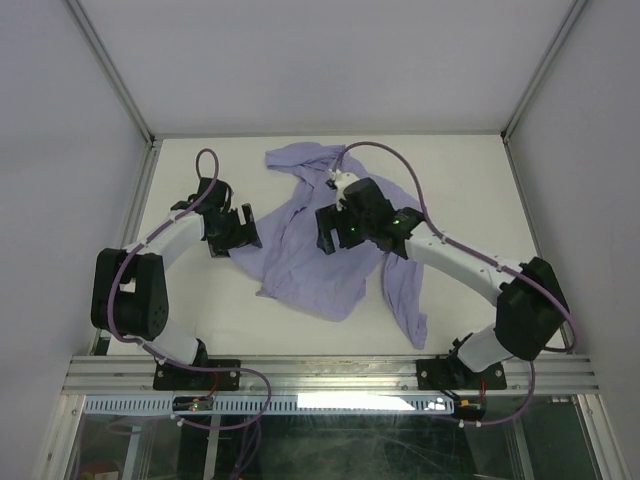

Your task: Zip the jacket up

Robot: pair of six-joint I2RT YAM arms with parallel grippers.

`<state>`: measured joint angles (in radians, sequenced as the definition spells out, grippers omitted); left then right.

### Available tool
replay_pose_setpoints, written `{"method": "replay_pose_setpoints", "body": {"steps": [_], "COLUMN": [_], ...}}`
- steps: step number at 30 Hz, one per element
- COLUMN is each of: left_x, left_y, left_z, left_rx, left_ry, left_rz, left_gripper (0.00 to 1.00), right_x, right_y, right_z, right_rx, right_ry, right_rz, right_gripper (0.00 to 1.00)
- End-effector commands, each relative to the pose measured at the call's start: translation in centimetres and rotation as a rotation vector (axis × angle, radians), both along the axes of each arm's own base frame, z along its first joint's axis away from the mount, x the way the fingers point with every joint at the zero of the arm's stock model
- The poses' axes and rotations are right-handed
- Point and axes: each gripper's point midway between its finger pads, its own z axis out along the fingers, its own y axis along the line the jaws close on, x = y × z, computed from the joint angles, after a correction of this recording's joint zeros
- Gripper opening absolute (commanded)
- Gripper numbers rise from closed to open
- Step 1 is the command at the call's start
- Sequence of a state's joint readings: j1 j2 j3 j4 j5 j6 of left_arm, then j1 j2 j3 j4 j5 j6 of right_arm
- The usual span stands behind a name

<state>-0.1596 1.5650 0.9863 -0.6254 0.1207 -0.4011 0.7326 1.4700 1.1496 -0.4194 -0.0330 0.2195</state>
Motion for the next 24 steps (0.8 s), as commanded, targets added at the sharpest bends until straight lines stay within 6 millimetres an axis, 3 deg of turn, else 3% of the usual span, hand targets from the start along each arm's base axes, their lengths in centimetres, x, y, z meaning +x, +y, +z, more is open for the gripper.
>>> {"method": "replay_pose_setpoints", "body": {"steps": [1, 3, 5, 10, 14, 19, 22, 24], "left_x": [1.3, 1.3, 1.5, 2.0, 2.3, 2.5, 2.7, 2.7], "left_y": [-1.0, -1.2, -1.1, -0.6, 0.7, 4.2, 6.2, 7.0], "left_z": [0.6, 0.5, 0.8, 1.6, 2.9, 5.5, 7.0, 7.5], "left_rx": [-0.06, -0.064, -0.062, -0.039, 0.027, 0.204, 0.309, 0.353], "left_ry": [-0.049, -0.051, -0.06, -0.092, -0.123, -0.153, -0.167, -0.165], "left_rz": [-0.024, -0.028, -0.025, -0.001, 0.045, 0.109, 0.145, 0.157], "left_gripper": [0.77, 0.59, 0.42, 0.01, 0.0, 0.0, 0.0, 0.0], "right_x": [-2.2, -2.6, -2.5, -1.6, -0.2, 1.0, 1.7, 2.3], "right_y": [6.1, 6.6, 5.7, 0.5, -5.7, -13.9, -17.3, -18.3], "right_z": [-3.0, -5.4, -7.7, -11.3, -12.1, -12.3, -11.9, -10.9], "right_rx": [0.092, 0.091, 0.042, -0.051, -0.067, -0.105, -0.104, -0.115], "right_ry": [0.08, 0.149, 0.186, 0.244, 0.271, 0.292, 0.307, 0.286], "right_rz": [0.12, 0.101, 0.057, -0.082, -0.249, -0.467, -0.566, -0.585], "right_gripper": [0.83, 0.83, 0.84, 0.88, 0.9, 0.93, 0.93, 0.93]}}
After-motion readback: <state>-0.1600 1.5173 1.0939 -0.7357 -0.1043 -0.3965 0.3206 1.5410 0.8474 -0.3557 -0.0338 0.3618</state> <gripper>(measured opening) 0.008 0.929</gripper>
